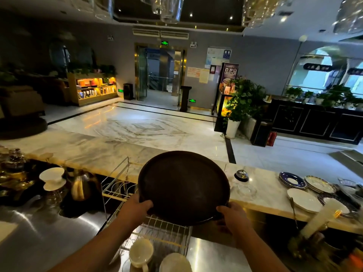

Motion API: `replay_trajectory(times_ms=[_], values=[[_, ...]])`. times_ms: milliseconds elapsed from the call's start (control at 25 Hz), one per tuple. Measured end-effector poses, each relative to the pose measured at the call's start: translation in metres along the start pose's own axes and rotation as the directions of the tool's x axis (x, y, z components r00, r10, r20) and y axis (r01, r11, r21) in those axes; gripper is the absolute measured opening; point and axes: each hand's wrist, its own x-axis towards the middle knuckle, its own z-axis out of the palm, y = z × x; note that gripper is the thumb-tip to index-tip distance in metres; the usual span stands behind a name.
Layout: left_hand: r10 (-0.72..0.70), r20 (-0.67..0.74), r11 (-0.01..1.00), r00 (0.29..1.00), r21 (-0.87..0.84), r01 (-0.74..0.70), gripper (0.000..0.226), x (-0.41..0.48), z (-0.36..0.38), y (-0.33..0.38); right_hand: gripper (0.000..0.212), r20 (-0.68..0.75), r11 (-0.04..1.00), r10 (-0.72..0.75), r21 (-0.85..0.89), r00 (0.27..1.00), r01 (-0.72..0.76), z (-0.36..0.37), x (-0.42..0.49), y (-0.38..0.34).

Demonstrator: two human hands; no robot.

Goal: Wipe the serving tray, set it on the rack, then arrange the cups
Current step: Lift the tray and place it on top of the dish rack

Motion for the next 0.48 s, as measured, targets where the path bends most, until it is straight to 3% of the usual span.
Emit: replay_trajectory(times_ms=[160, 280, 480], values=[[0.009, 0.025, 1.0, 1.0, 0.029, -0.01, 0.007, 0.028, -0.03, -0.004, 0.009, -0.026, 1.0, 0.005, -0.008, 1.0, -0.005, 0.036, -0.004, -0.009], [-0.022, 0.06, 0.998, 0.998, 0.052, 0.019, 0.021, 0.051, -0.057, -0.01, 0.008, -0.023, 1.0, 0.018, 0.005, 1.0, -0.018, 0.069, -0.006, -0.016], [-0.018, 0.072, 0.998, 0.997, 0.067, 0.013, 0.021, 0.083, -0.089, -0.027, 0.008, -0.016, 0.999, 0.049, 0.022, 0.999, -0.048, 0.115, -0.002, -0.02]])
